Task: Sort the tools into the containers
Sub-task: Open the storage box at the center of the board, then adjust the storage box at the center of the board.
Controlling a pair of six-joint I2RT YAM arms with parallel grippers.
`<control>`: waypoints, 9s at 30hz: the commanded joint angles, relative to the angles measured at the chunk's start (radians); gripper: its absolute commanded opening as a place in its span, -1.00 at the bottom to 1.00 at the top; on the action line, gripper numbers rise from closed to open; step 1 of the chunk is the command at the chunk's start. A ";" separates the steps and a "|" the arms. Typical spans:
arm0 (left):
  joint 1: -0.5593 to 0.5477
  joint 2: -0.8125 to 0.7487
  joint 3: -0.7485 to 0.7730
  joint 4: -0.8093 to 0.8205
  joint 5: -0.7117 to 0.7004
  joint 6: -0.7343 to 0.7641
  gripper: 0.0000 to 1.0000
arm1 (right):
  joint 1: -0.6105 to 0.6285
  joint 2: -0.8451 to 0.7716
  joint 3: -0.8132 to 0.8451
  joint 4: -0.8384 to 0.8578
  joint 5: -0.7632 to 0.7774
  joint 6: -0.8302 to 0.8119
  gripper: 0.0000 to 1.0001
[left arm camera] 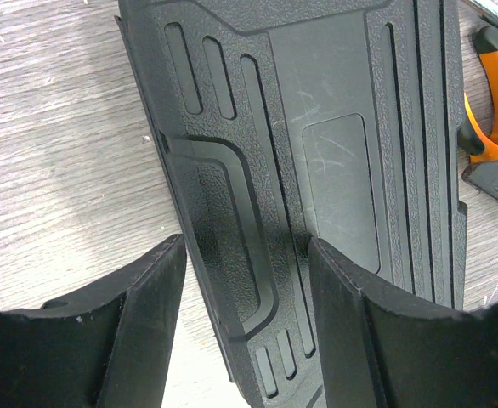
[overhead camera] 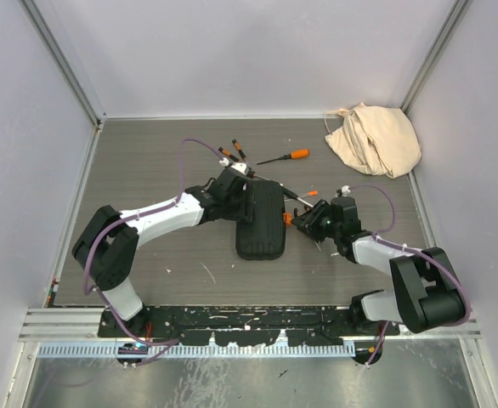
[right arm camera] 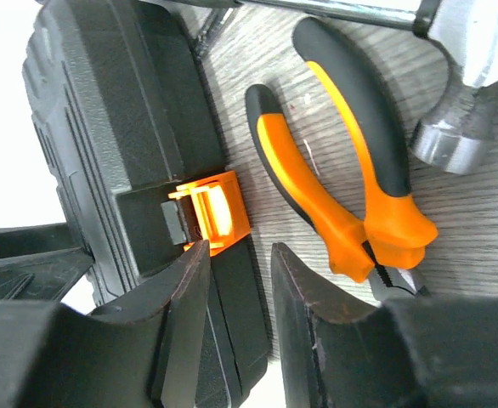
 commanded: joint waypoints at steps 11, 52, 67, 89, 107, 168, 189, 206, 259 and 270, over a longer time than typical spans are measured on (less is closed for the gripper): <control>0.009 0.066 -0.021 -0.176 -0.067 0.045 0.14 | -0.055 0.103 -0.005 0.202 -0.131 0.039 -0.36; 0.010 0.054 0.007 -0.206 -0.085 0.058 0.11 | -0.068 0.104 -0.028 0.280 -0.169 0.052 -0.99; 0.033 0.045 -0.014 -0.211 -0.089 0.073 0.11 | -0.067 0.035 0.013 0.190 -0.194 0.000 -0.99; 0.036 0.043 -0.010 -0.204 -0.075 0.076 0.12 | -0.067 0.179 0.022 0.308 -0.226 0.057 -0.11; 0.035 0.056 -0.003 -0.203 -0.063 0.069 0.11 | -0.067 0.325 0.028 0.529 -0.344 0.153 -0.36; 0.035 0.049 0.014 -0.213 -0.057 0.064 0.09 | -0.062 0.355 0.055 0.495 -0.327 0.113 -0.94; 0.139 -0.421 0.058 -0.376 -0.182 0.102 0.58 | 0.101 0.040 0.472 -0.388 0.110 -0.340 -0.98; 0.183 -0.889 -0.054 -0.583 -0.473 0.029 0.81 | 0.651 0.327 1.092 -0.826 0.743 -0.528 -0.86; 0.199 -0.601 -0.307 -0.358 -0.176 -0.056 0.82 | 0.464 0.429 0.768 -0.631 0.462 -0.537 -0.14; 0.247 -0.463 -0.329 -0.220 -0.052 -0.059 0.88 | 0.464 0.336 0.578 -0.610 0.461 -0.430 -0.15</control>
